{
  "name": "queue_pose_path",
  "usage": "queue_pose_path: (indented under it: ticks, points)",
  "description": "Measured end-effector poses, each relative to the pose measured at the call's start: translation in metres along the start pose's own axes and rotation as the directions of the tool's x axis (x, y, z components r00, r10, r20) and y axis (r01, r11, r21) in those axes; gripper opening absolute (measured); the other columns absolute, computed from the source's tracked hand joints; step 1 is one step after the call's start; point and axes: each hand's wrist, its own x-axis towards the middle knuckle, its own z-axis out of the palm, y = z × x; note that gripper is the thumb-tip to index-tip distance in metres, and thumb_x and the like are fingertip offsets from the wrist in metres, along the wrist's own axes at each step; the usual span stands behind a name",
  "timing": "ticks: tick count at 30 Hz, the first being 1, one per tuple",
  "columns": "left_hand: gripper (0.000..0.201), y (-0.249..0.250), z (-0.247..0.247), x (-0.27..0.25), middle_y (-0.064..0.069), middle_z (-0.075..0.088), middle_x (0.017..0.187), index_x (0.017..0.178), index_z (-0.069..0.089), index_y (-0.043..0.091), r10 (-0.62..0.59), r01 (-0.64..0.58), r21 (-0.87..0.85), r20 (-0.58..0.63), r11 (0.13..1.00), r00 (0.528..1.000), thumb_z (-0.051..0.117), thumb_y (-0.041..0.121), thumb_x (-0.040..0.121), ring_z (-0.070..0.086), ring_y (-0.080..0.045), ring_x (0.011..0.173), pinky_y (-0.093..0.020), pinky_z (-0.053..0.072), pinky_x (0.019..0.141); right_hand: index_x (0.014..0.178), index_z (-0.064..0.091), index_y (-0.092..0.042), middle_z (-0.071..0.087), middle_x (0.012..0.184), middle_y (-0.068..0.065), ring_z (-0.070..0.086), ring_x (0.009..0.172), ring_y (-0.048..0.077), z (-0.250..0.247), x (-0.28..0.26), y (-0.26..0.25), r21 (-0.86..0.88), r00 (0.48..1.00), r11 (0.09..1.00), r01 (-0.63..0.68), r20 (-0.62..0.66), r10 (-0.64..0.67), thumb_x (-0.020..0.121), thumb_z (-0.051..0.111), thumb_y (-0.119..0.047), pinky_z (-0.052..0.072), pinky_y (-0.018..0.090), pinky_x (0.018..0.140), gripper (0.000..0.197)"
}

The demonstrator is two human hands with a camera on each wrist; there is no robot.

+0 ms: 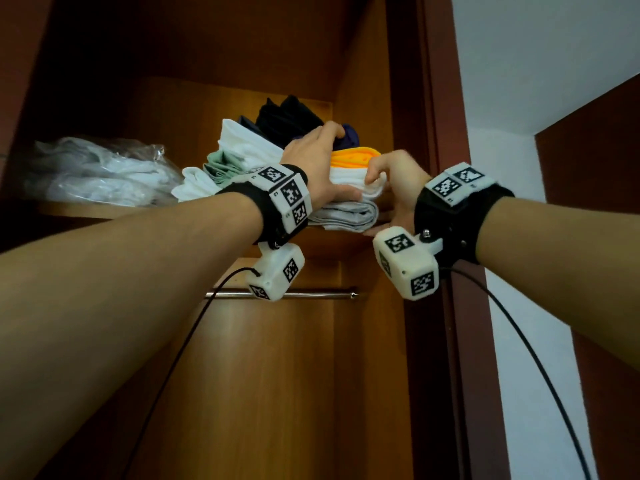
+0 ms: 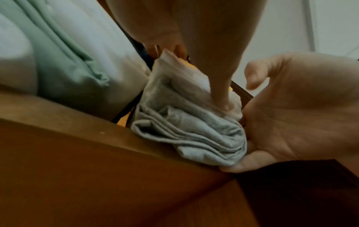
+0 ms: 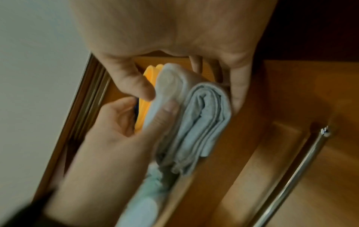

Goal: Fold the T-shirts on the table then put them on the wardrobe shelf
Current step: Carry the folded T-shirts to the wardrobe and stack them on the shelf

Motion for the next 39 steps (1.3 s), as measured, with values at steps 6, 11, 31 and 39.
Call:
queue_pose_path:
  ticks: [6,11,31,39]
  points:
    - [0.078,-0.013,-0.005,-0.009,0.002,0.01,0.164,0.15,0.027,0.023,-0.004,0.005,-0.008,0.107,1.0,0.994,0.068,0.043,0.087,0.004,-0.015,0.151,-0.042,0.005,0.122,0.151,-0.002,-0.026,-0.004,0.158,0.013,0.017,0.142,0.039,0.033,0.0,0.021,-0.732,0.873,0.655,0.186,-0.183,-0.452,0.048,0.094,-0.032,0.033,0.052,0.108,0.141]
    - [0.085,-0.024,-0.024,-0.012,0.005,0.011,0.163,0.143,0.034,0.026,-0.064,0.074,0.134,-0.074,0.988,0.995,0.069,0.015,0.066,-0.001,-0.008,0.15,-0.045,-0.007,0.121,0.147,-0.023,-0.034,-0.036,0.152,0.008,-0.018,0.144,0.039,0.044,0.012,0.024,-0.969,0.737,0.189,0.162,-0.009,-0.676,0.033,0.095,-0.048,0.019,0.063,0.112,0.165]
    - [0.116,-0.066,-0.033,-0.001,0.001,0.027,0.154,0.153,0.009,0.026,-0.128,-0.014,0.724,0.141,0.689,0.982,0.071,0.07,0.065,0.027,-0.028,0.138,-0.056,0.027,0.104,0.134,0.025,-0.021,0.03,0.129,0.006,0.03,0.121,0.031,0.029,0.032,-0.016,-0.975,0.748,-0.188,0.114,0.209,-0.63,0.037,0.084,-0.061,0.047,0.047,0.081,0.12]
    - [0.106,-0.065,-0.029,-0.012,0.002,0.026,0.155,0.153,0.011,0.027,-0.123,0.029,0.69,0.088,0.723,0.989,0.071,0.062,0.073,0.025,-0.025,0.14,-0.058,0.027,0.105,0.143,0.021,-0.02,0.028,0.145,0.009,0.026,0.134,0.033,0.018,0.05,-0.005,-0.989,0.745,-0.132,0.071,0.141,-0.652,0.055,0.079,-0.049,0.028,0.055,0.108,0.109]
